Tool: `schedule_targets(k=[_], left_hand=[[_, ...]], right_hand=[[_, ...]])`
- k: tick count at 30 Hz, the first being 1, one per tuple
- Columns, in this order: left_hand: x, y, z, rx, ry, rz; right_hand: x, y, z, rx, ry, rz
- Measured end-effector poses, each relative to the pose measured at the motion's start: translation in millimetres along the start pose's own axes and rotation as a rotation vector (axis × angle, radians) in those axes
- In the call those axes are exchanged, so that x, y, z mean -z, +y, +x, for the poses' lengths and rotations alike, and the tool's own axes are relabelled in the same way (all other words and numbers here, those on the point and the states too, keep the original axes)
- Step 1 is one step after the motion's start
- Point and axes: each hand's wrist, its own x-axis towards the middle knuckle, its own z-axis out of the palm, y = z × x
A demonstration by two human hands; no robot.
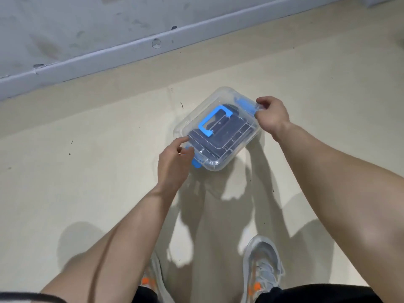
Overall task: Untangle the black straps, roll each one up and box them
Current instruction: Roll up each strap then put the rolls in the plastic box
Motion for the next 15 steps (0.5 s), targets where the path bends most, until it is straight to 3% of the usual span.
schedule_targets(k=[5,15], left_hand=[[-24,-6,14,0.116,0.043,0.003],[-40,-13,31,0.295,0.095,-0.089]], right_hand=[[-14,1,15,0.070,0.017,-0.269],[-15,26,29,0.091,0.107,-0.434]])
